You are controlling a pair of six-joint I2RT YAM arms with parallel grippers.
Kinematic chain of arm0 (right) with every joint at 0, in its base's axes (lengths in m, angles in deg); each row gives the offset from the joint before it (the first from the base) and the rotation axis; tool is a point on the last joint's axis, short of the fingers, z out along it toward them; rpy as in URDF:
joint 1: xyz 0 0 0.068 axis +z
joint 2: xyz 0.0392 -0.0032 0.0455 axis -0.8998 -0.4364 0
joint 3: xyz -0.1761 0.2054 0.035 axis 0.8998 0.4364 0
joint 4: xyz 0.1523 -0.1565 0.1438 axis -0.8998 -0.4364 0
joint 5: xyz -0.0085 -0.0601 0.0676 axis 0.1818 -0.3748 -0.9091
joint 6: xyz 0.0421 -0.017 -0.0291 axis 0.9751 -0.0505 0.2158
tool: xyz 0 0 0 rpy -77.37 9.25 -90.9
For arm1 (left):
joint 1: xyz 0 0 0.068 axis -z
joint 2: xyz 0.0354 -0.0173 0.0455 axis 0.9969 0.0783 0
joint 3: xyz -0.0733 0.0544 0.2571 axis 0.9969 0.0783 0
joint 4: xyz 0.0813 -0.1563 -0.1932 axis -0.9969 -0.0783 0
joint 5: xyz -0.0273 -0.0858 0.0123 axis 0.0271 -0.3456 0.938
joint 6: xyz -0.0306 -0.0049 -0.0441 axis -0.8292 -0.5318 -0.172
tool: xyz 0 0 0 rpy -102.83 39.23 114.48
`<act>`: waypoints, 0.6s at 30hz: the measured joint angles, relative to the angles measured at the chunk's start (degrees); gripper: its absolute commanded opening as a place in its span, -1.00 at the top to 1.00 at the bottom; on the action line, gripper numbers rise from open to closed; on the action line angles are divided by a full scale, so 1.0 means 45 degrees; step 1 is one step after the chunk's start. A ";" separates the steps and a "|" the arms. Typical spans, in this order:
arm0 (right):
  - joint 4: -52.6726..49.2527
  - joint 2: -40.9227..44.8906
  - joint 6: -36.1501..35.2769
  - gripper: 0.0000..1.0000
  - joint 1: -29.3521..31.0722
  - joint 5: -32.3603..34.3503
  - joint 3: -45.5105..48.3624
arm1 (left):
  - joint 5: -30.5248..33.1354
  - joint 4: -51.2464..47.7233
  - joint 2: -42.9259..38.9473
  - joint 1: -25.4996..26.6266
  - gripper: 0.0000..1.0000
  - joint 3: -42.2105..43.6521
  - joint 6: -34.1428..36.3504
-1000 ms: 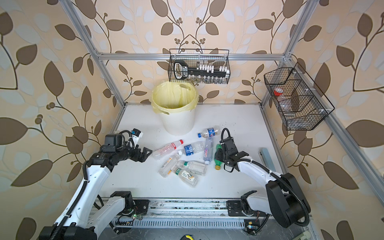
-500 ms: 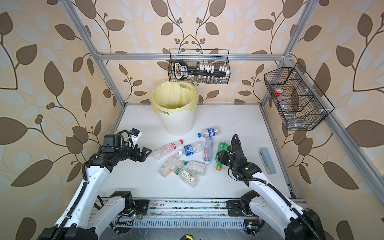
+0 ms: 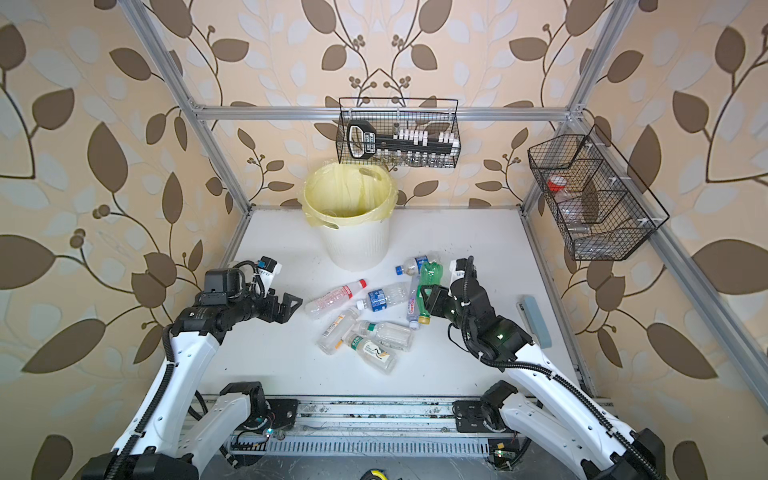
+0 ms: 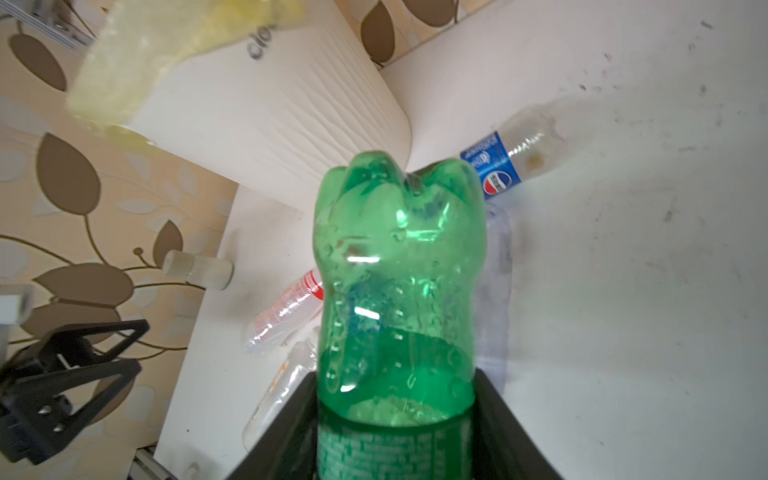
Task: Throw the plastic bottles in the bin
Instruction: 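Lift the Sprite bottle with the right gripper and carry it over the bin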
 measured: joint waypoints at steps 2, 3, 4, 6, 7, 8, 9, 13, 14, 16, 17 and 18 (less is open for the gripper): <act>-0.0121 -0.0471 -0.0214 -0.01 0.0044 0.0034 -0.0865 | -0.0058 -0.0005 0.0000 -0.0146 -0.98 0.0000 -0.0068; -0.0160 -0.0748 -0.0355 -0.01 0.0063 0.0049 -0.1360 | -0.0087 -0.0005 0.0000 -0.0219 -0.98 0.0000 -0.0083; -0.0233 -0.1030 -0.0476 -0.01 0.0078 0.0044 -0.1875 | -0.0102 -0.0010 0.0000 -0.0296 -0.98 0.0000 -0.0092; -0.0267 -0.1404 -0.0675 0.00 0.0117 0.0044 -0.2613 | -0.0155 -0.0024 0.0000 -0.0379 -0.98 0.0000 -0.0107; -0.0325 -0.1583 -0.0782 0.00 0.0151 0.0044 -0.3007 | -0.0219 -0.0044 0.0000 -0.0442 -0.98 0.0000 -0.0117; -0.0345 -0.1715 -0.0865 0.00 0.0165 0.0044 -0.3298 | -0.0253 -0.0068 0.0000 -0.0461 -0.98 0.0000 -0.0121; -0.0384 -0.1855 -0.0947 0.01 0.0185 0.0044 -0.3623 | -0.0316 -0.0097 -0.0005 -0.0539 -0.98 0.0000 -0.0126; -0.0403 -0.2210 -0.1214 0.01 0.0282 0.0049 -0.4624 | -0.0345 -0.0117 -0.0029 -0.0699 -0.98 0.0000 -0.0165; -0.0393 -0.2254 -0.1258 0.01 0.0316 0.0049 -0.4799 | -0.0350 -0.0117 -0.0034 -0.0709 -0.98 0.0000 -0.0170; -0.0355 -0.2293 -0.1336 0.02 0.0369 0.0053 -0.5066 | -0.0369 -0.0136 -0.0034 -0.0787 -0.98 0.0000 -0.0175; -0.0335 -0.2288 -0.1360 0.02 0.0403 0.0053 -0.5124 | -0.0389 -0.0165 -0.0034 -0.0792 -0.98 0.0000 -0.0180; -0.0301 -0.2278 -0.1394 0.03 0.0452 0.0053 -0.5153 | -0.0408 -0.0194 -0.0034 -0.0806 -0.98 0.0000 -0.0180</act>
